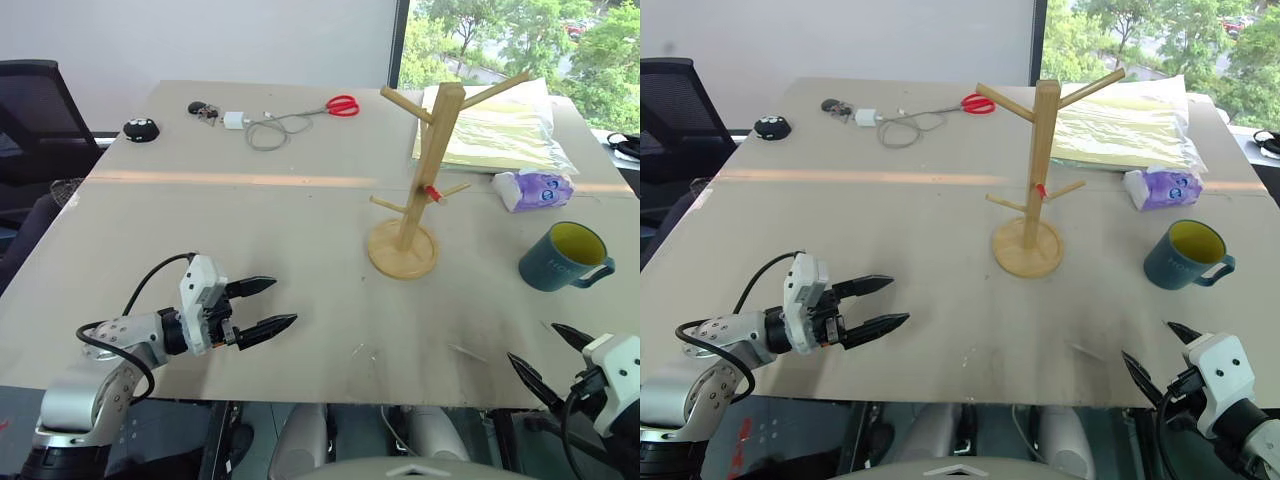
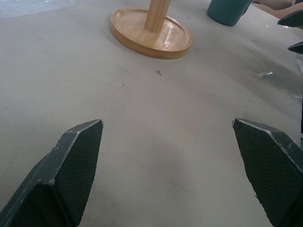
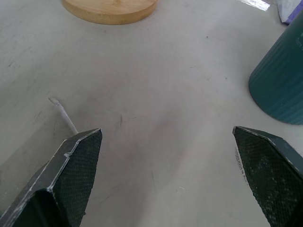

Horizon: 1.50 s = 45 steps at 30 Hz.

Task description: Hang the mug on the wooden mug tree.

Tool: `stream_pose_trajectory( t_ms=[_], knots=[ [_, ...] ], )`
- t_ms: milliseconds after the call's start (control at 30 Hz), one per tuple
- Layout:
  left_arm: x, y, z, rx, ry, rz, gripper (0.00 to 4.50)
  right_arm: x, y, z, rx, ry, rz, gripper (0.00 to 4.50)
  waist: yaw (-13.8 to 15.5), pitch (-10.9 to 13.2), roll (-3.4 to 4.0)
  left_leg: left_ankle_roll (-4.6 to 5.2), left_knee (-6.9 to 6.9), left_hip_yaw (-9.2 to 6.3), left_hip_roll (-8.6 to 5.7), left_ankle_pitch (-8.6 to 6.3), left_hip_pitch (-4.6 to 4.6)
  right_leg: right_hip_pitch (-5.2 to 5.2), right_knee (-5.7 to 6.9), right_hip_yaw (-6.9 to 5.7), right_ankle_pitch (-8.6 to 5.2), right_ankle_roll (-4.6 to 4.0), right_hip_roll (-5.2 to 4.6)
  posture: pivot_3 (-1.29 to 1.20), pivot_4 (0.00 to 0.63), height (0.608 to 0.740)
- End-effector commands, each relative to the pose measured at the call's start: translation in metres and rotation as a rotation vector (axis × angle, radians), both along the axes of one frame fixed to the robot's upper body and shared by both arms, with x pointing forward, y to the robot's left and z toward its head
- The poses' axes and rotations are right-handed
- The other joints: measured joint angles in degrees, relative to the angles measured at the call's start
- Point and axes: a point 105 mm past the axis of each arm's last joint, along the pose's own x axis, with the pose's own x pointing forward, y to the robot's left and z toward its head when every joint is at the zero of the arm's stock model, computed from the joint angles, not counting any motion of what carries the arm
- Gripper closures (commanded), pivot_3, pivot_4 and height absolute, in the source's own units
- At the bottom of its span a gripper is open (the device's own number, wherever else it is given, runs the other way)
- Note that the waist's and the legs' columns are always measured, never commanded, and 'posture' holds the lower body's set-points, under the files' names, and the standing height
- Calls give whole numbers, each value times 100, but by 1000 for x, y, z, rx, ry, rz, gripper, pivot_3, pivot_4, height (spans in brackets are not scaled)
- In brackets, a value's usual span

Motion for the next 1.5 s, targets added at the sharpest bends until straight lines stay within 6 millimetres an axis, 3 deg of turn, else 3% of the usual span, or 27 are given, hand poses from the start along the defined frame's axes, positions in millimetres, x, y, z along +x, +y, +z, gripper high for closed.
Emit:
stream_pose_trajectory(
  t_ms=[33, 133, 233, 433, 500, 633, 1267, 1367, 1500],
  knots=[
    [-4, -12, 22, -56, -53, -83, 0, 14, -3, 15, -23, -78, -65, 28, 0, 1, -1, 0, 0, 0, 0, 0, 0, 0, 0, -2, -1, 1, 0, 0, 150, 740],
    [-15, -34, 43, -140, -83, -245, 0, 35, -14, 27, -33, -144, -238, 28, -15, 5, -9, -2, 10, 1, 4, 1, 0, -6, 2, -8, -2, 5, 0, 0, 150, 740],
    [-25, -48, 55, -168, -95, -348, 0, 42, -34, 28, -24, -138, -419, 28, 7, -12, 6, -8, 12, 5, -1, -1, 5, -1, 4, -5, 3, 1, -9, 0, 150, 740],
    [-33, -66, 66, -140, -137, -489, 0, 54, -70, 29, 16, -132, -651, 28, -1, -9, 12, -21, 4, 2, -12, 15, -5, -1, 3, 0, 10, -16, 31, 0, 150, 740],
    [-33, -68, 67, -142, -141, -493, 0, 57, -77, 28, 35, -132, -671, 28, -8, -8, 12, -17, 4, 6, -15, 13, -4, -1, 1, 7, 10, -15, 35, 0, 150, 740],
    [-34, -67, 66, -136, -142, -494, 0, 64, -84, 24, 42, -126, -682, 1221, -14, -7, 14, 1, 2, 7, -13, 3, -2, -1, 2, 14, 9, -12, 47, 0, 150, 740],
    [-33, -66, 67, -125, -187, -444, 0, 110, -104, 12, 66, -163, -704, 1221, -20, -6, 17, 2, 2, 14, -10, 4, 4, -1, 4, 32, 5, -4, 55, 0, 150, 740],
    [-31, -64, 67, -122, -190, -434, 0, 120, -110, 8, 70, -170, -695, 2184, -25, -5, 18, 2, 2, 15, -10, 4, 4, -1, 4, 34, 10, -11, 56, 0, 150, 740],
    [-30, -61, 68, -119, -194, -419, 0, 132, -119, 2, 66, -183, -670, 4022, -38, -5, 18, 2, 2, 16, -14, 4, 4, -1, 4, 36, 10, -12, 58, 0, 150, 740]
  ],
)
